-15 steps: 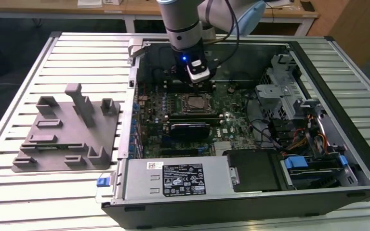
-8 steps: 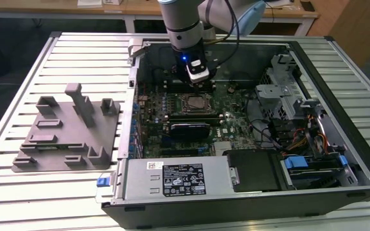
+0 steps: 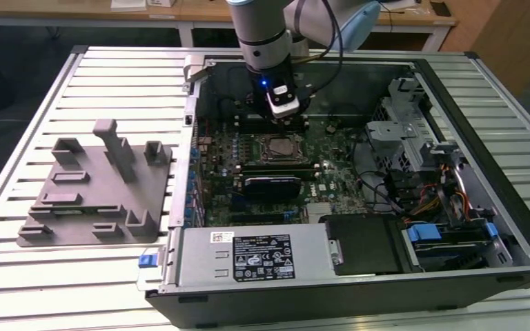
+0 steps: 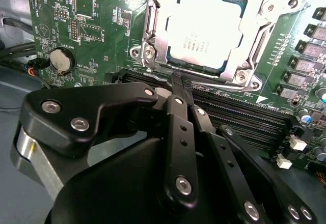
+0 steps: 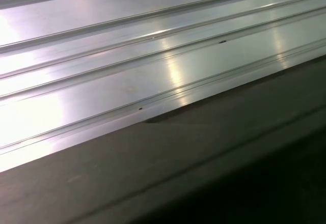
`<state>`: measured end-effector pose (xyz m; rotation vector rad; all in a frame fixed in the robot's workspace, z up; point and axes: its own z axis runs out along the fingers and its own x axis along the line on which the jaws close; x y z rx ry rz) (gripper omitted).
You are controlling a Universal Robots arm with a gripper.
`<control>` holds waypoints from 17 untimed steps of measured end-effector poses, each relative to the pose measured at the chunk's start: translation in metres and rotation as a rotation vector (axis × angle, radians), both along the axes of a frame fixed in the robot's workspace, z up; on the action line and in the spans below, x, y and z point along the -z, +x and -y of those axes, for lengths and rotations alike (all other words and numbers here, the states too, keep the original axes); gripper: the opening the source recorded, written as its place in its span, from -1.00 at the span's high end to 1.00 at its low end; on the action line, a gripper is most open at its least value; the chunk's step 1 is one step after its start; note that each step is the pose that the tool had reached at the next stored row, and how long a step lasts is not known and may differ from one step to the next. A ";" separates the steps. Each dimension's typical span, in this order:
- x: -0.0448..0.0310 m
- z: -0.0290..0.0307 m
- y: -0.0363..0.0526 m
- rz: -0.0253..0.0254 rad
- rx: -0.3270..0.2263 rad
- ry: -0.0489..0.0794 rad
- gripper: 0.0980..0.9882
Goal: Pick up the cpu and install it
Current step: 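Install the first cpu locking lever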
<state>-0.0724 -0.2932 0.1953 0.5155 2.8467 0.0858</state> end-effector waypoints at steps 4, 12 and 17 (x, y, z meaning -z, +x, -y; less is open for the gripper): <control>0.0003 -0.0003 0.0008 -0.0001 0.001 0.001 0.98; 0.0009 -0.0016 0.0017 0.0001 0.010 0.004 0.98; 0.0012 -0.0017 0.0017 0.0001 0.045 0.006 0.98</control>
